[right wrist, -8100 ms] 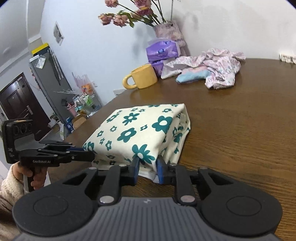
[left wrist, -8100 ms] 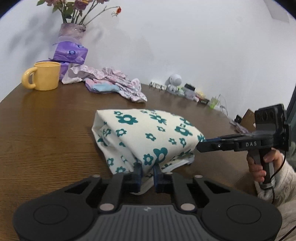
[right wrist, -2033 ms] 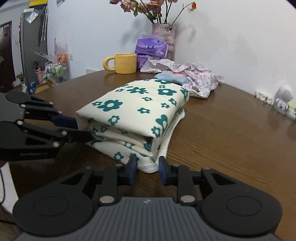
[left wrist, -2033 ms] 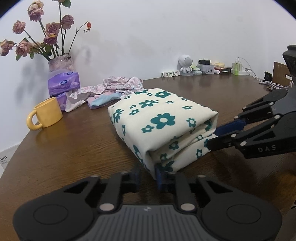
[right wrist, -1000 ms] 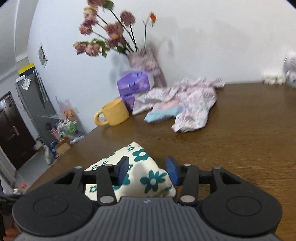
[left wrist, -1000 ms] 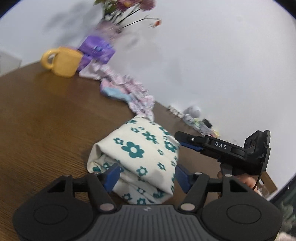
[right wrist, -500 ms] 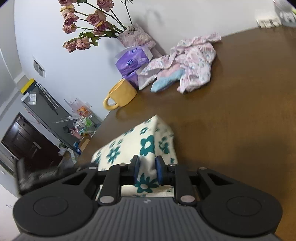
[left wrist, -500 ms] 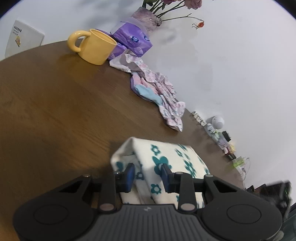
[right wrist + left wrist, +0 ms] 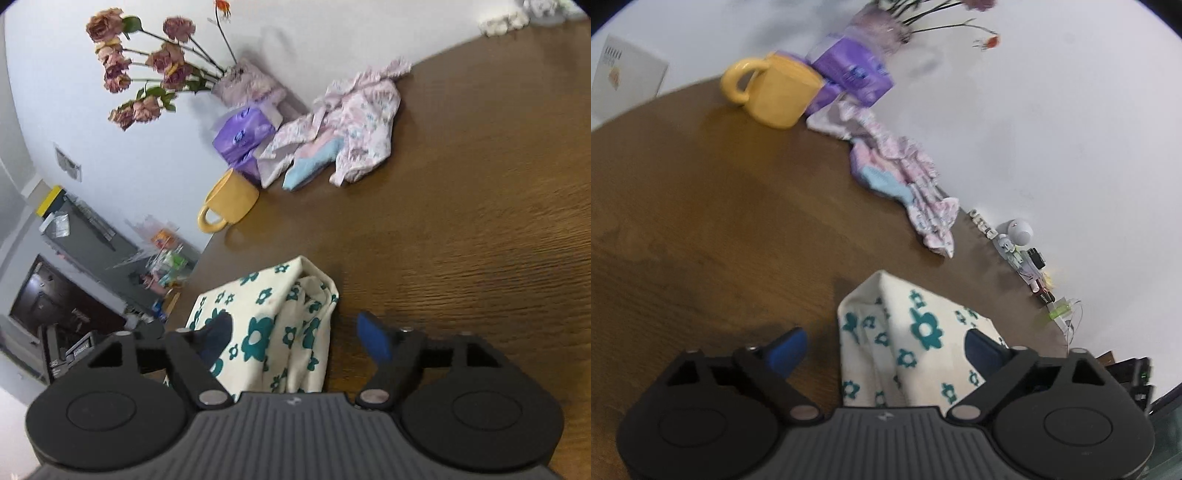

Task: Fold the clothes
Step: 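Pinch the flowered bundle's end with both grippers side by side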

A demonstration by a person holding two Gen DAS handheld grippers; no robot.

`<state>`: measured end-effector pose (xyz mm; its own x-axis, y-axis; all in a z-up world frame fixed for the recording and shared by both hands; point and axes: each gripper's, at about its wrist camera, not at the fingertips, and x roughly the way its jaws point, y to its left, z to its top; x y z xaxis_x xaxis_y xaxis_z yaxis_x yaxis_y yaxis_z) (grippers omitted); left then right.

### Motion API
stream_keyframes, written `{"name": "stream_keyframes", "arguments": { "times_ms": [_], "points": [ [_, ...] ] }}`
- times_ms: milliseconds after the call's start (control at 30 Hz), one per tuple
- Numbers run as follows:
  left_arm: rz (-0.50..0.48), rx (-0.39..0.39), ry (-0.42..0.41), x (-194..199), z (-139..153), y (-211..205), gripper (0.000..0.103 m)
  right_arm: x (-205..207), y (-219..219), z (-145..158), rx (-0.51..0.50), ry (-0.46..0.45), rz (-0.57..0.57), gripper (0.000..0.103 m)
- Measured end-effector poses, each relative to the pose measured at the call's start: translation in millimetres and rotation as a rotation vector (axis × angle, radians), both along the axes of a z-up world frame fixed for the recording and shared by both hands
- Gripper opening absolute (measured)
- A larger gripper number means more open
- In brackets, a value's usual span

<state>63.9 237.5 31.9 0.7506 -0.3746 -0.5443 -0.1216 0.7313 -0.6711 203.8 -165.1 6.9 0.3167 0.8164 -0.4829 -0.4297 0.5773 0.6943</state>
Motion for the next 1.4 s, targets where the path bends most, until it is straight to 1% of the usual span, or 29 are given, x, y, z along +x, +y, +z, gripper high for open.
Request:
{"name": "stream_keyframes", "arguments": {
  "times_ms": [33, 133, 200, 267, 433, 467, 500, 533, 567, 600, 667, 733, 967, 1067, 1267, 1400],
  "points": [
    [0.001, -0.021, 0.012, 0.8, -3.0, 3.4, 0.098, 3.7, 1.0, -3.7, 0.006, 0.015, 0.009, 0.081],
    [0.002, -0.084, 0.048, 3.3, -12.0, 13.6, 0.099, 14.0, 5.1, -14.2, 0.034, 0.071, 0.029, 0.082],
    [-0.011, -0.12, 0.052, 4.8, -15.5, 16.0, 0.099, 18.2, 7.4, -19.6, 0.051, 0.099, 0.036, 0.083],
    [-0.034, -0.137, 0.048, 7.2, -18.2, 15.9, 0.1, 19.5, 8.6, -20.8, 0.067, 0.101, 0.042, 0.085],
    [-0.085, -0.173, 0.039, 15.8, -22.7, 11.5, 0.099, 18.8, 16.3, -19.7, 0.055, 0.084, 0.069, 0.086],
    [-0.084, -0.176, 0.038, 17.4, -23.3, 11.4, 0.096, 18.2, 17.5, -19.8, 0.054, 0.081, 0.071, 0.085],
    [-0.082, -0.178, 0.04, 18.7, -24.0, 11.7, 0.094, 17.4, 18.3, -19.9, 0.054, 0.079, 0.071, 0.082],
    [-0.078, -0.182, 0.043, 19.6, -25.2, 11.9, 0.088, 16.7, 19.1, -20.2, 0.054, 0.081, 0.073, 0.08],
    [-0.073, -0.185, 0.045, 20.6, -26.4, 12.0, 0.08, 16.3, 19.7, -20.8, 0.055, 0.084, 0.075, 0.075],
    [-0.074, -0.191, 0.049, 22.1, -28.3, 12.6, 0.076, 15.9, 20.2, -21.8, 0.055, 0.087, 0.074, 0.069],
    [-0.087, -0.197, 0.057, 24.5, -30.9, 12.2, 0.066, 15.8, 21.1, -23.4, 0.057, 0.094, 0.072, 0.066],
    [-0.096, -0.202, 0.062, 26.3, -32.7, 11.8, 0.063, 16.1, 21.4, -24.1, 0.058, 0.097, 0.073, 0.065],
    [-0.129, -0.197, 0.063, 29.9, -34.2, 13.3, 0.057, 16.9, 23.3, -26.1, 0.058, 0.104, 0.087, 0.057],
    [-0.162, -0.188, 0.058, 31.8, -34.2, 13.6, 0.057, 17.0, 23.5, -26.6, 0.06, 0.107, 0.097, 0.056],
    [-0.185, -0.186, 0.057, 32.5, -34.3, 15.1, 0.057, 18.1, 23.8, -26.1, 0.061, 0.117, 0.101, 0.056],
    [-0.195, -0.184, 0.055, 32.6, -34.7, 15.8, 0.055, 16.8, 25.8, -26.5, 0.058, 0.118, 0.102, 0.052]
  ]
}}
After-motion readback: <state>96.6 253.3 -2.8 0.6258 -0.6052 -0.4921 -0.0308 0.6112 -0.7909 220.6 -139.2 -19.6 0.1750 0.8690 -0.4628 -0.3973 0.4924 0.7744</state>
